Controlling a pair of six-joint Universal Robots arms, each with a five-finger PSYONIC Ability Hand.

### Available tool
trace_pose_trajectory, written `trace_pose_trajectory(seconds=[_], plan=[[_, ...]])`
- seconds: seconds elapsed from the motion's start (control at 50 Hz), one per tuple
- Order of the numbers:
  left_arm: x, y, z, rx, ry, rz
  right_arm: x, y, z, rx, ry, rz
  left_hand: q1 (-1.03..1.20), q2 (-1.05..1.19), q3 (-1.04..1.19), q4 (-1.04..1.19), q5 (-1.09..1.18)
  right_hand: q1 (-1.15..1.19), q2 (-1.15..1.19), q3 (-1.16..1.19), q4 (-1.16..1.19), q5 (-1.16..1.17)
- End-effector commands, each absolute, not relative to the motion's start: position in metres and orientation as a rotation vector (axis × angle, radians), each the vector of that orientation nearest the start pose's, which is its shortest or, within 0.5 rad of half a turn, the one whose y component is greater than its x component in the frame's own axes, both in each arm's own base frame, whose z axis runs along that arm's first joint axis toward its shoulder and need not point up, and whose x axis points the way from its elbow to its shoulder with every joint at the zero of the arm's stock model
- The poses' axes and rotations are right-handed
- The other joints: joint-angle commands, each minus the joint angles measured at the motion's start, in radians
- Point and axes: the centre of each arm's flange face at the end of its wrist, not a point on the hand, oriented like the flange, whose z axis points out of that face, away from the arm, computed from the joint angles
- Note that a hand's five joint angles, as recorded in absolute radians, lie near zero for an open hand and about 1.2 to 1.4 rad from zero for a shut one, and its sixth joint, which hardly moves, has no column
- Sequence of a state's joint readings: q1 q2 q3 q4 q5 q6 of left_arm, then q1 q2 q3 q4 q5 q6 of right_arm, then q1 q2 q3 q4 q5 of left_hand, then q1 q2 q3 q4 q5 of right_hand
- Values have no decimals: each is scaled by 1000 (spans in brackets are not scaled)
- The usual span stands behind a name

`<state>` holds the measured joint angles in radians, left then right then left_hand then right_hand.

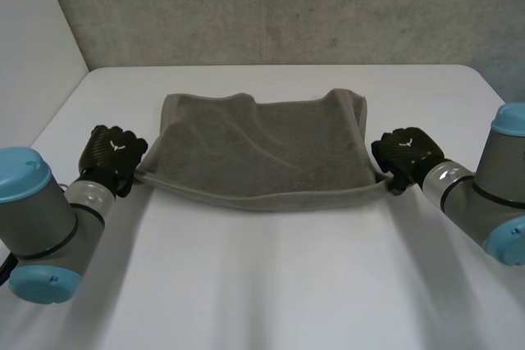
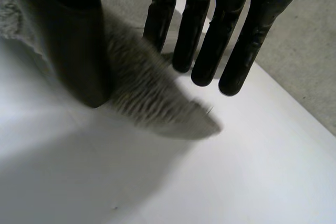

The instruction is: Fold the towel.

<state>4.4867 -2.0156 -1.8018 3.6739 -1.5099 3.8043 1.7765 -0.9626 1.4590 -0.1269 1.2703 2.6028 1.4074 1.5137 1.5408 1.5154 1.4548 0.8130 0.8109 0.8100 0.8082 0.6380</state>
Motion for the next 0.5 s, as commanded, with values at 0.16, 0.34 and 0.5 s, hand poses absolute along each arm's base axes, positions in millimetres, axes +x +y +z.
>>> trace_pose_trajectory(seconds=[0.16,0.34,0.5], plan=[[-212,-308,190,939,1824,-2018,221,-342,215,-1100,2159,-2026,-11,-117,-145,-119,-233,583,585,586,588,584],[-215,-275,347,751,1336,-2378,211,-284,385,-869,1755,-2442,-11,-117,-145,-119,-233,583,585,586,588,584],[-216,-259,407,793,1390,-2361,206,-263,436,-964,1832,-2408,-11,-117,-145,-119,-233,583,585,586,588,584]])
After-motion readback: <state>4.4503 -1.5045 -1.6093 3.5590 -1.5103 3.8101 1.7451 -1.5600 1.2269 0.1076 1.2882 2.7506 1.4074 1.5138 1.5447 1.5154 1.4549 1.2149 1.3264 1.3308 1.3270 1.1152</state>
